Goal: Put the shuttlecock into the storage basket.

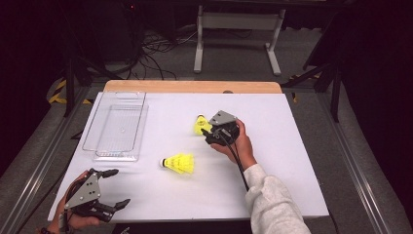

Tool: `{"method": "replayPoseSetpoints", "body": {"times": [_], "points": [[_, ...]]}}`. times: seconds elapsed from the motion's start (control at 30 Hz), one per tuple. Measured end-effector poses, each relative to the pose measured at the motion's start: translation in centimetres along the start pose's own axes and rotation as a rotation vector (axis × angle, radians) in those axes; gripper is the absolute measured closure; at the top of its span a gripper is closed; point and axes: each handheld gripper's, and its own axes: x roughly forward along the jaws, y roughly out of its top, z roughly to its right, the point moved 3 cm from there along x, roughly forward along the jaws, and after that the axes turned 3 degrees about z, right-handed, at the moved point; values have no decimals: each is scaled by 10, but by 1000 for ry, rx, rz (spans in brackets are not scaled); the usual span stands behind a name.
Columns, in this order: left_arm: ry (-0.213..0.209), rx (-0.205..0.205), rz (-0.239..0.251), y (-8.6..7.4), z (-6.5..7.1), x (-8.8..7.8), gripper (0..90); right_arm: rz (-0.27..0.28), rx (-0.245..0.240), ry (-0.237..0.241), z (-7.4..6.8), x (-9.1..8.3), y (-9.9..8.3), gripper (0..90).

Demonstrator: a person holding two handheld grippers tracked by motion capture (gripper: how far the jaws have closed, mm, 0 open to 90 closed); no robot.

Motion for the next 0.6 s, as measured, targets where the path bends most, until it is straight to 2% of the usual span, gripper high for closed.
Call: {"method": "replayPoseSetpoints", "body": {"times": [0.07,0.27,0.4,0.53,0.6], "points": [[-1,-1,1,0,0,0,60,-14,1,-16,2,5,0,409],[-1,-1,1,0,0,0,60,-53,10,-22,8,17,-4,504],[-2,0,3,0,-1,-1,60,-82,11,-28,10,28,-5,625],[-3,-4,5,0,-1,-1,60,-91,6,-25,9,33,-4,787],[-3,-4,4,-1,-1,-1,60,-99,-1,-28,8,35,-4,826]]}}
